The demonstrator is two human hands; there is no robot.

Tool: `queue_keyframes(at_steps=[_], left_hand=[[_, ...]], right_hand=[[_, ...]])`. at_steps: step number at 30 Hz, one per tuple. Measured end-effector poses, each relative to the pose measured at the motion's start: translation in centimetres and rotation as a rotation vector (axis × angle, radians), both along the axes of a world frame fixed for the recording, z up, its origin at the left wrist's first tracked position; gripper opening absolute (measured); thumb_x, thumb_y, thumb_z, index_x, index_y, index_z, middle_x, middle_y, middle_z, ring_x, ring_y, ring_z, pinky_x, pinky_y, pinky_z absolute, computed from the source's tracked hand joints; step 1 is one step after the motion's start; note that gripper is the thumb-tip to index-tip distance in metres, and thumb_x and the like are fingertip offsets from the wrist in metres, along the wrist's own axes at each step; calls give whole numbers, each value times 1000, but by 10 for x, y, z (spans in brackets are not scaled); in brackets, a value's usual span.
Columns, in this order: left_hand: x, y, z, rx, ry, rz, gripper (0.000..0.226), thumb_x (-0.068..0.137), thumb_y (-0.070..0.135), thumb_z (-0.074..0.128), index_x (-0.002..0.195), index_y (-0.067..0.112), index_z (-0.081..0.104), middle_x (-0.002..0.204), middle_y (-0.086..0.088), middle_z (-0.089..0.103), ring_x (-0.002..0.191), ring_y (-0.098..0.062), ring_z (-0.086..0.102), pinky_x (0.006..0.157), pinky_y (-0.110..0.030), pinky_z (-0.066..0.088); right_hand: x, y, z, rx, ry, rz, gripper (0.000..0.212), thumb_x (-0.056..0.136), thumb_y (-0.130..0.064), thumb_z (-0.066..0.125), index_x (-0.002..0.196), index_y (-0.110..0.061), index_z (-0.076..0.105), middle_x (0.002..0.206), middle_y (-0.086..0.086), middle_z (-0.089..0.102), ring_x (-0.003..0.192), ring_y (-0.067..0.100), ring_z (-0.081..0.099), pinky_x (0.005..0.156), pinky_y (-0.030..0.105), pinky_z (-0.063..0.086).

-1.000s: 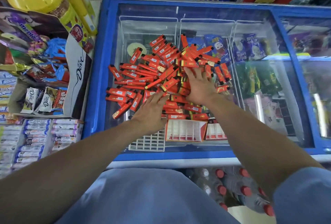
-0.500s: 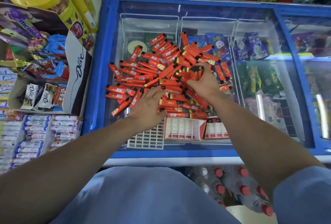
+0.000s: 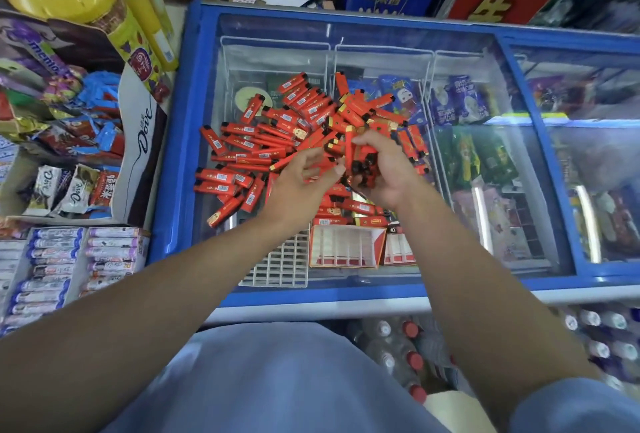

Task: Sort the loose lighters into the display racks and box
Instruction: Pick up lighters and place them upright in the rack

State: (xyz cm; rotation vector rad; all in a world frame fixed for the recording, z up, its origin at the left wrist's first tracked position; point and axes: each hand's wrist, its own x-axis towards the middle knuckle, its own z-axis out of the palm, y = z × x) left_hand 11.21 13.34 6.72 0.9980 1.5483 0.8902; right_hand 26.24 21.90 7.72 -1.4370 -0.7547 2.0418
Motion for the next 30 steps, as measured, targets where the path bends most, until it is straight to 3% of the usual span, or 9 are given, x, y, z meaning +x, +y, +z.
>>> queue_keyframes(at_steps=[2, 5, 8, 10, 14, 19, 21, 24, 30], left_hand=[[2, 5, 2, -124, -168, 86, 74, 84, 70, 65, 142, 26, 52, 139, 5, 61, 120, -13, 61, 101, -35, 49], [-3, 5, 8, -354, -528, 153, 64, 82, 60, 75, 126, 16, 65, 122, -11, 73, 107, -29, 71, 91, -48, 60], [-5, -2, 6, -476, -582, 155, 42, 90, 38, 76, 116, 7, 67, 98, -18, 78, 102, -43, 72, 96, -60, 55], [-6, -5, 1, -485, -580, 221, 29, 95, 32, 71, 108, 7, 69, 88, -18, 78, 81, -37, 77, 87, -59, 60], [-7, -7, -5, -475, -604, 312, 21, 99, 30, 65, 104, 11, 71, 93, -14, 74, 74, -28, 74, 60, -40, 61], [-3, -9, -2, -471, -585, 341, 17, 96, 28, 63, 100, 12, 68, 84, -12, 70, 59, -24, 66, 42, -25, 47], [0, -10, -3, -479, -583, 339, 19, 93, 30, 67, 98, 12, 69, 85, -12, 72, 67, -26, 68, 44, -25, 50], [7, -12, -2, -464, -601, 364, 21, 88, 28, 75, 97, 9, 69, 81, -12, 75, 67, -25, 70, 68, -35, 61], [15, -17, -3, -467, -616, 346, 19, 88, 26, 74, 92, 8, 68, 81, -12, 72, 62, -21, 64, 66, -30, 56]], right_hand=[[-11, -19, 9, 135, -169, 166, 10, 93, -22, 65, 93, -12, 64, 60, -5, 64, 51, 9, 57, 42, 22, 37], [-25, -39, 9, 347, -414, 485, 9, 88, -16, 72, 89, -14, 63, 64, -3, 67, 47, 9, 57, 41, 20, 40], [-32, -49, 10, 419, -516, 699, 17, 82, -17, 79, 91, -20, 65, 69, -6, 67, 56, 8, 60, 44, 23, 44], [-32, -51, 13, 384, -467, 724, 22, 82, -10, 81, 92, -22, 65, 76, -8, 70, 65, 6, 67, 54, 22, 52], [-22, -54, 14, 324, -388, 635, 40, 88, 2, 74, 124, -12, 67, 110, 10, 74, 98, 25, 74, 86, 37, 62], [-3, -67, 13, 441, -486, 383, 35, 89, -4, 76, 119, -20, 70, 101, -2, 77, 88, 13, 76, 91, 34, 60], [6, -72, 10, 491, -552, 313, 28, 82, -13, 85, 104, -23, 71, 100, -2, 76, 88, 11, 75, 89, 36, 61], [18, -82, 11, 531, -506, 151, 28, 75, -13, 90, 97, -18, 74, 90, 6, 78, 80, 21, 76, 79, 36, 63], [54, -92, 8, 580, -485, 40, 29, 92, -14, 75, 120, -22, 74, 100, -7, 77, 91, 9, 73, 82, 24, 58]])
